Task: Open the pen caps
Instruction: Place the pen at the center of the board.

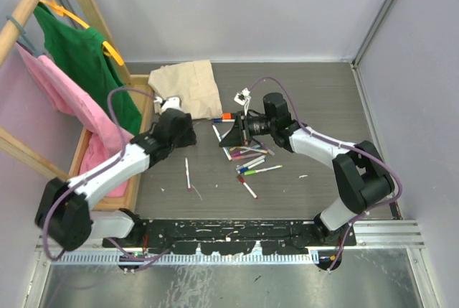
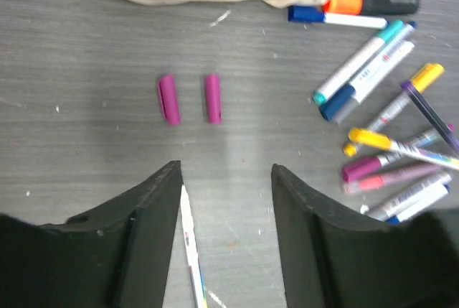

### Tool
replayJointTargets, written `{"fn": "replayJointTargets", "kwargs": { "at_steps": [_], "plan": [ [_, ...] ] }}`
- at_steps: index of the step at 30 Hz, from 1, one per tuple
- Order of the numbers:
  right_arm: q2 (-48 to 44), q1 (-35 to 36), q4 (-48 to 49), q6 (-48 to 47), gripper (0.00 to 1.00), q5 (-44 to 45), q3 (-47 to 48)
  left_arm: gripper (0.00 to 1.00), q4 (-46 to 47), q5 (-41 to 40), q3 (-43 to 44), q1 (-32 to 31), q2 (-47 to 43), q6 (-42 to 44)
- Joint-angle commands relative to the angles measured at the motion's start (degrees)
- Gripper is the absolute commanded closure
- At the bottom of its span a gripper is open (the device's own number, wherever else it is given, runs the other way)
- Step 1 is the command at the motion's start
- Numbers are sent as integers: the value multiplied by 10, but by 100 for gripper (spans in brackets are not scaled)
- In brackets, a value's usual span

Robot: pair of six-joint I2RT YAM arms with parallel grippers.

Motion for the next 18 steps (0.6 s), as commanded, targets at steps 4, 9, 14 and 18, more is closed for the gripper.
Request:
{"fn": "replayJointTargets", "kwargs": {
  "at_steps": [4, 9, 14, 18],
  "plan": [
    [7, 35, 42, 6, 95, 11, 0, 31, 131, 76, -148, 3, -246, 31],
    [57, 80, -18, 2, 96, 90, 31, 25, 134, 131, -183, 3, -350, 25],
    [108, 140, -88, 34, 98, 234, 73, 25, 100, 137, -202, 3, -415, 13],
    [151, 181, -152, 105, 100, 340, 123, 25, 63, 121, -213, 3, -462, 12]
  ]
}}
